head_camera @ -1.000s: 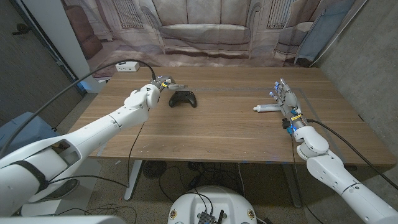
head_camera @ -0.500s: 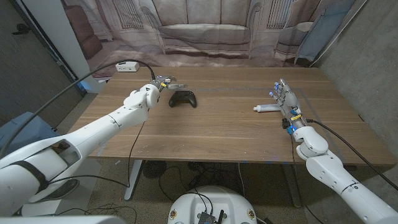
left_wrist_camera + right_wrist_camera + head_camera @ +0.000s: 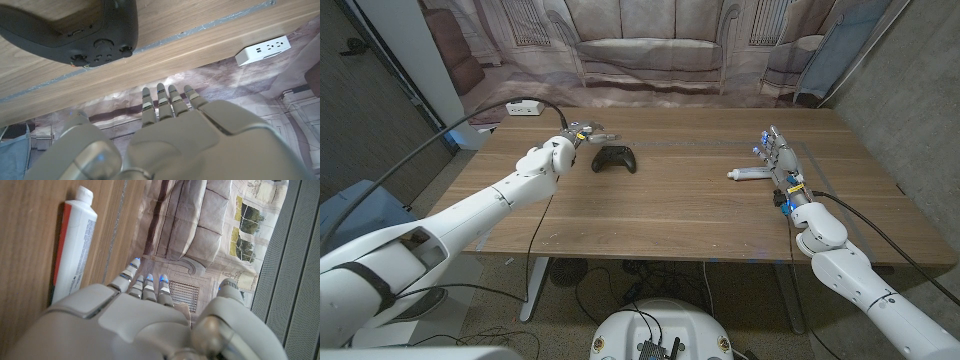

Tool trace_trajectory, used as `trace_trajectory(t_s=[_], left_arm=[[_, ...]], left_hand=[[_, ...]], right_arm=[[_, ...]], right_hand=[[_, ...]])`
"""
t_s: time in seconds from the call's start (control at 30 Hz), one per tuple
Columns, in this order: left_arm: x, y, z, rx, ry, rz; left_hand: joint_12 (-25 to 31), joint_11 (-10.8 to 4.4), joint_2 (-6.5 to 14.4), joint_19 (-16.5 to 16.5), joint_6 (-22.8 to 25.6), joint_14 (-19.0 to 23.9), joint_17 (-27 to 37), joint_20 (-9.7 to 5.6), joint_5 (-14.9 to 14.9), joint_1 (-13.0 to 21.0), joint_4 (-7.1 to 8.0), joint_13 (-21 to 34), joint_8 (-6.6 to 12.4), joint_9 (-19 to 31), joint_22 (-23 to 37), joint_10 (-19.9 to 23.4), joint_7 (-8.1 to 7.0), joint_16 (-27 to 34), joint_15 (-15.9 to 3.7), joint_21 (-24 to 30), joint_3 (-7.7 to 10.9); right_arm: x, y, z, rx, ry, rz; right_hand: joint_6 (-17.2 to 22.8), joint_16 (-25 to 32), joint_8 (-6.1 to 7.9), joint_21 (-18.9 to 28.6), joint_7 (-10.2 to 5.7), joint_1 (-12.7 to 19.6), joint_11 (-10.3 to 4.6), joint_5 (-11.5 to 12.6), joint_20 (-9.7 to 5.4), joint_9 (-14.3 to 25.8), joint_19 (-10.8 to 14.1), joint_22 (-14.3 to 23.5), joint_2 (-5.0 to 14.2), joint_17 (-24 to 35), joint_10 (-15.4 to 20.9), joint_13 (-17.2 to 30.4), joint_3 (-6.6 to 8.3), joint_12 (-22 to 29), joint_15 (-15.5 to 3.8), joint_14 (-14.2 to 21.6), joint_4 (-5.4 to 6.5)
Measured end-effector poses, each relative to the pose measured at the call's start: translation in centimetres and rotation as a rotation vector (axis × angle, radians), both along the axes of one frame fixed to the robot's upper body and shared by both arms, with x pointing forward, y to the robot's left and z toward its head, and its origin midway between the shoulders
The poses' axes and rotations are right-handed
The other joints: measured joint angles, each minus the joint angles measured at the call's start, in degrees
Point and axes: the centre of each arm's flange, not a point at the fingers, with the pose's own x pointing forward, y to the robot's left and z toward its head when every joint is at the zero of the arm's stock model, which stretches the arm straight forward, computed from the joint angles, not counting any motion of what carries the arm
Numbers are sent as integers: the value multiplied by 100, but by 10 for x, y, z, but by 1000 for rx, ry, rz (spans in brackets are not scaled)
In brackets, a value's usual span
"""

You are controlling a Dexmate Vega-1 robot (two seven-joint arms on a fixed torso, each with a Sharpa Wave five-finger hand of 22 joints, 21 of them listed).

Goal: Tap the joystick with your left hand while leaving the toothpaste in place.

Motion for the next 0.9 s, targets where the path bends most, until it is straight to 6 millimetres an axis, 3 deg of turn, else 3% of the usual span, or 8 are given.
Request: trace_trajectory(t_s=[0.9], left_arm=[[-29,15,-2,-200,-41,-158]], left_hand=[[0,41,69,197,163,-29,0,8,0,7,-24,28,45,0,-1,-40,204,0,31,49,-24]], right_arm=[[-3,2,1,-3,-12,3]], right_hand=[[0,0,-22,0,0,0,30,0,0,0,0,0,0,0,30,0,0,0,0,0,0]])
